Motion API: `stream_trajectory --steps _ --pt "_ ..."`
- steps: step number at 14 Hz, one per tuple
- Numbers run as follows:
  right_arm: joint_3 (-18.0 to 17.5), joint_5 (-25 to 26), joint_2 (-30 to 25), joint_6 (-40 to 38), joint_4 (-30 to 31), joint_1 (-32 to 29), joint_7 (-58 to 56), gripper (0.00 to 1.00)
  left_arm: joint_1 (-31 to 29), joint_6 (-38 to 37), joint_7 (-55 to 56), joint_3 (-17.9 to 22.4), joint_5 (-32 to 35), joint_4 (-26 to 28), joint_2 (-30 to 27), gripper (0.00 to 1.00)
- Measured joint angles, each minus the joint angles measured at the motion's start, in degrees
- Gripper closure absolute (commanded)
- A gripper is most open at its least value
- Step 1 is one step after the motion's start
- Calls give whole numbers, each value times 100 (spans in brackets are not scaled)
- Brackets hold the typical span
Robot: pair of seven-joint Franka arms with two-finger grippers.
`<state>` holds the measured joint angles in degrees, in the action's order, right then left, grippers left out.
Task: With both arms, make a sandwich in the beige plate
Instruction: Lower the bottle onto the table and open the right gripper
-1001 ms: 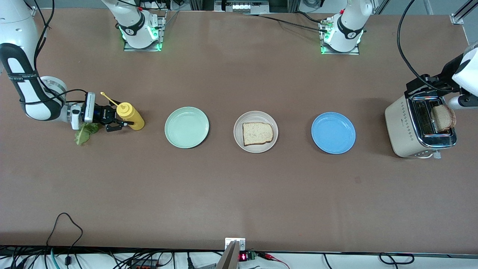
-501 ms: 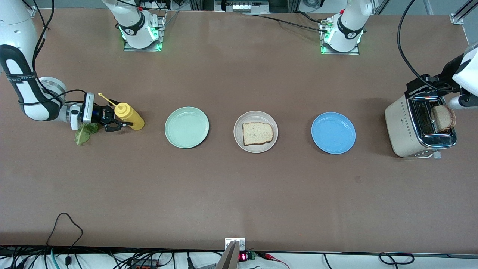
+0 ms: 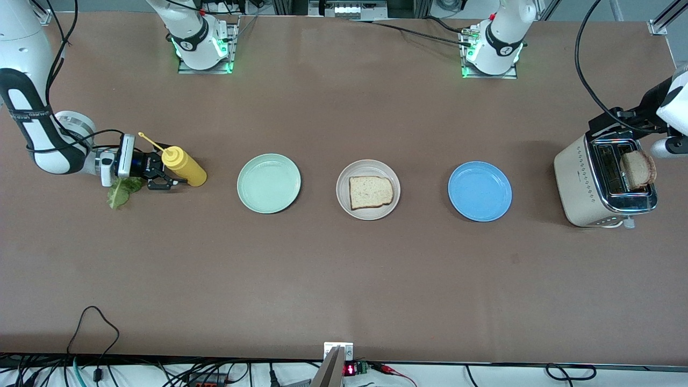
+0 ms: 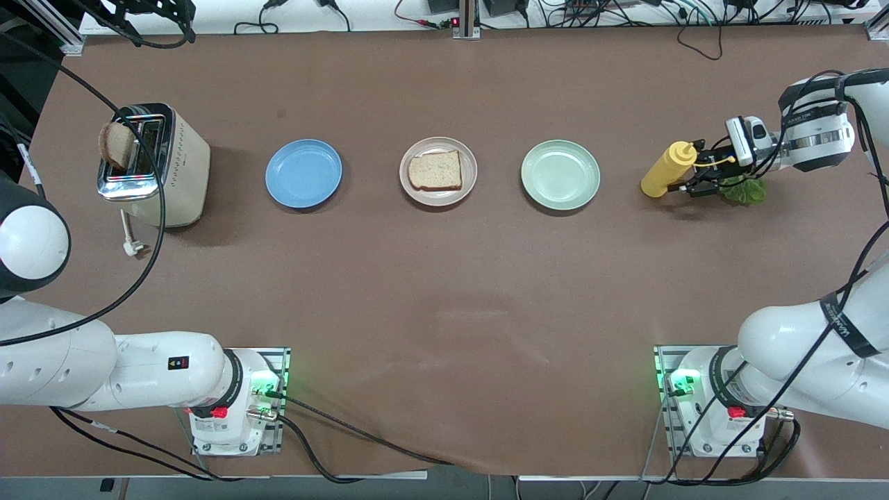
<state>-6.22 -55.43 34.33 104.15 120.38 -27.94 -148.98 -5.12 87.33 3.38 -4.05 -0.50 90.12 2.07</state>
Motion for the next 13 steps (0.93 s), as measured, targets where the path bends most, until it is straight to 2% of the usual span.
stream_trajectory --steps 8,13 --pt "4 97 7 6 -67 -210 -4 11 1 -108 0 -57 0 0 -1 0" --pt "28 598 7 -12 -159 -503 -9 11 1 -113 0 -57 0 0 -1 0"
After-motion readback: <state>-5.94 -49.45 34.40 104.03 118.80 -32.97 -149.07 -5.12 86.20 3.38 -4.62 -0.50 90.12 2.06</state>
